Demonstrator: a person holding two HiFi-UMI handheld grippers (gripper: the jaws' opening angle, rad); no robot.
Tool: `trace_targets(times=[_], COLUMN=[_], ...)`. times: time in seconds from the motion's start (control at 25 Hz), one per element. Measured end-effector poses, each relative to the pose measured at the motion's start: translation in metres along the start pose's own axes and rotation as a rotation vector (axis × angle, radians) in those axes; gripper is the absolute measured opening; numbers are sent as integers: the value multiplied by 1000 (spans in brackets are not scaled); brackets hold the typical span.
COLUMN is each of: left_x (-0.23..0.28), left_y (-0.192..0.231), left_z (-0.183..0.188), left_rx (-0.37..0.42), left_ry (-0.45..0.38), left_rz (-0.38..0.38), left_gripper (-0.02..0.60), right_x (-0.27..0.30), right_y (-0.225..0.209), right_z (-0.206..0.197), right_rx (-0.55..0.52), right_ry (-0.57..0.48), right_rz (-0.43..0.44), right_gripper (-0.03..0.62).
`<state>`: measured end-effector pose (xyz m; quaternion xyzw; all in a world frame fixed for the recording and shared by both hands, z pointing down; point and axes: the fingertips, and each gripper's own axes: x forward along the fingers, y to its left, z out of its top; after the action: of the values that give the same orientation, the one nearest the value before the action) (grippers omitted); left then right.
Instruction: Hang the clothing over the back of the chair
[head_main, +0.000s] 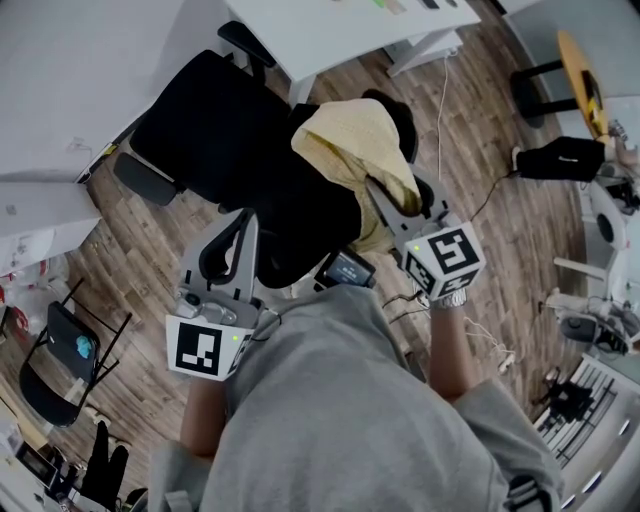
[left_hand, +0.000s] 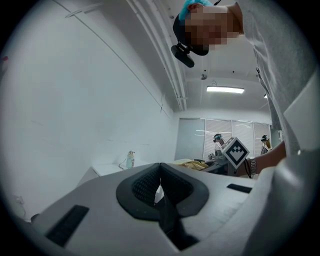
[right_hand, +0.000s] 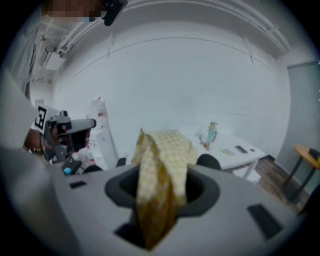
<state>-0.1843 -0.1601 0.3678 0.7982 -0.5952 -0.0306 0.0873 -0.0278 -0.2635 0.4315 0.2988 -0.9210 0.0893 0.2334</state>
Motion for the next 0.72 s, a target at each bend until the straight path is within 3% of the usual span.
trace_targets(times=[0.72], left_x=[10], left_y=[6], left_z=[-3], left_rx=[-14], left_ry=[18], left_rz=[-81], left_gripper=[32], right_x=[9], right_y=[-5], right_z=[-5], right_rx=[-53], right_ry=[47], right_rz=[-64], right_gripper=[212])
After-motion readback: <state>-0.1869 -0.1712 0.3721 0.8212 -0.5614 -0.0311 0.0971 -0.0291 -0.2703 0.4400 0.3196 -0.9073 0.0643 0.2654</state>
